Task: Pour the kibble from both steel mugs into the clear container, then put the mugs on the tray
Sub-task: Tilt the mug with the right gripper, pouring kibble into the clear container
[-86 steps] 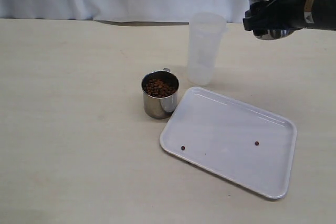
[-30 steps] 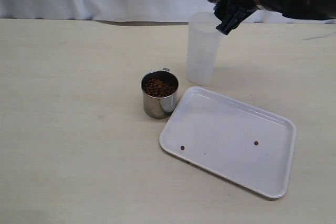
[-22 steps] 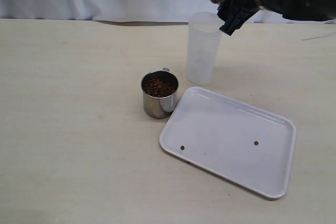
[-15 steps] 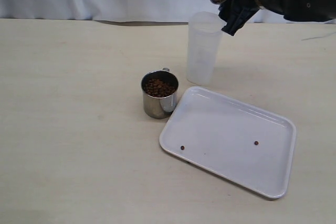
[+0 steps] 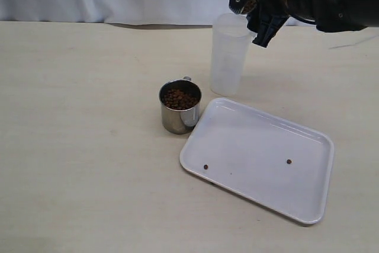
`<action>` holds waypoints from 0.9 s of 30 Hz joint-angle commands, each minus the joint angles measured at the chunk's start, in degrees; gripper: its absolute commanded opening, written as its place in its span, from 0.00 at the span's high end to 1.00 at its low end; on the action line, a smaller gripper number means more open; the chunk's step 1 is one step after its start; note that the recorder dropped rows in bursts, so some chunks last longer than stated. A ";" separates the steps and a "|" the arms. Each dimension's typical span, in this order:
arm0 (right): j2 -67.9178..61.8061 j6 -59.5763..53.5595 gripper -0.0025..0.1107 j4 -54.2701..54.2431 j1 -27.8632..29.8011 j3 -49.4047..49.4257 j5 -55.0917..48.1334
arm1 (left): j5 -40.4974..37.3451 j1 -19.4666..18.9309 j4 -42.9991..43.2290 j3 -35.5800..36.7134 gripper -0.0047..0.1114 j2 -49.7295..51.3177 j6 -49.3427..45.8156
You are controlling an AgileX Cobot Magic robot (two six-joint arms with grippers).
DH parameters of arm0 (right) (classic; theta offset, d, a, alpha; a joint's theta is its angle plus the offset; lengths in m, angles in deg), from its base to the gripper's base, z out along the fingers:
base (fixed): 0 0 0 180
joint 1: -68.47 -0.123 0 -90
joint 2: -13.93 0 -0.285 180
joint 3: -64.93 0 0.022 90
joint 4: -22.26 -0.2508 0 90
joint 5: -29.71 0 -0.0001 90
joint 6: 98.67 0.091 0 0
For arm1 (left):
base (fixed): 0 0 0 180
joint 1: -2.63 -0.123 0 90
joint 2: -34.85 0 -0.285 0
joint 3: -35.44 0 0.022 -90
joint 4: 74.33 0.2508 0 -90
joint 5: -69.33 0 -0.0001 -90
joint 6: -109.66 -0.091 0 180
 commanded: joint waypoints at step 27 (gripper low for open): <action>0.44 -6.96 0.93 0.92 -0.03 -1.06 -2.45 | 0.27 -0.07 -0.33 0.14 0.96 -0.18 0.34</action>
